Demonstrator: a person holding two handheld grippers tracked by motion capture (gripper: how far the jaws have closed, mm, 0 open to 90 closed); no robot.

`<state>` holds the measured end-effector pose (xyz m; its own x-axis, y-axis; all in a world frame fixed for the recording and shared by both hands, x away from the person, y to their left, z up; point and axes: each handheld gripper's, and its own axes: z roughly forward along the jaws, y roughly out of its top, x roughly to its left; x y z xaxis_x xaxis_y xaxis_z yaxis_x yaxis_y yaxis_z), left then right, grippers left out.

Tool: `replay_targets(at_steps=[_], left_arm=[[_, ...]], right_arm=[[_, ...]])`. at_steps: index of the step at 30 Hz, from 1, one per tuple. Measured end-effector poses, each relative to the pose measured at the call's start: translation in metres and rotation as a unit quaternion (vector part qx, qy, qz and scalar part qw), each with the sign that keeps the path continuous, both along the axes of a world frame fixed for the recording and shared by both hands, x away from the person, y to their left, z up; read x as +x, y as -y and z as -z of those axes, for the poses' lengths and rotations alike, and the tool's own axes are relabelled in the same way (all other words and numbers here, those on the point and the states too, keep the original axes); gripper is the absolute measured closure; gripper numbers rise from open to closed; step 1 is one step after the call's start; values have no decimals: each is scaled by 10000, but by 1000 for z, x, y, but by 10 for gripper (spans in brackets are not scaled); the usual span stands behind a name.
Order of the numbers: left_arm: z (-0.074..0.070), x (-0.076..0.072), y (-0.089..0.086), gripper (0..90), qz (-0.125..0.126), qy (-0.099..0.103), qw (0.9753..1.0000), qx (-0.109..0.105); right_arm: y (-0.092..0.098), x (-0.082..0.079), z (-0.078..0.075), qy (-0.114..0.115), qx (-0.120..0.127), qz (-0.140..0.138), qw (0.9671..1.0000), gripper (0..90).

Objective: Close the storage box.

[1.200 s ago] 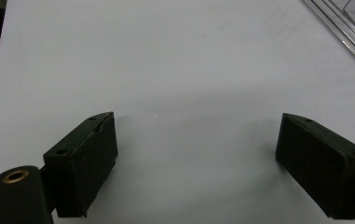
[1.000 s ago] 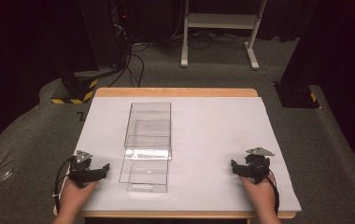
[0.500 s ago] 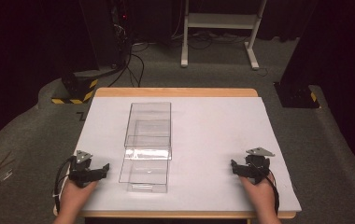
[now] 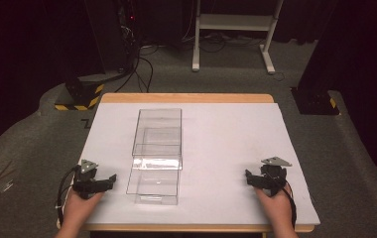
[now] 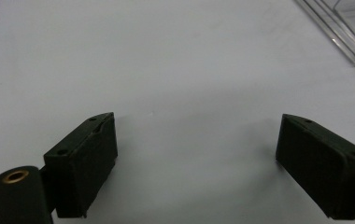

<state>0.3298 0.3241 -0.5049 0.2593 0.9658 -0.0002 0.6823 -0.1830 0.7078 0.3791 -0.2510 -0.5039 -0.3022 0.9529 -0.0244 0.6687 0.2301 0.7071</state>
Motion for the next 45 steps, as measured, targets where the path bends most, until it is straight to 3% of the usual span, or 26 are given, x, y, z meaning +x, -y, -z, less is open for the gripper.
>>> replay_targets(at_steps=[6,13,25,32,45], left_arm=[[-3,-3,2,136,128,104,9998,-146],[-7,-5,5,139,191,150,9995,-203],[-22,-12,10,147,324,399,9984,-239],[-32,-19,13,148,444,535,9974,-181],[-46,-33,23,153,616,807,9943,-313]], right_arm=[[0,0,0,1,-6,6,10000,113],[0,0,0,-2,-1,5,10000,113],[0,0,0,-3,4,1,10000,113],[0,0,0,5,-3,-6,10000,113],[0,0,0,6,-1,-13,10000,114]])
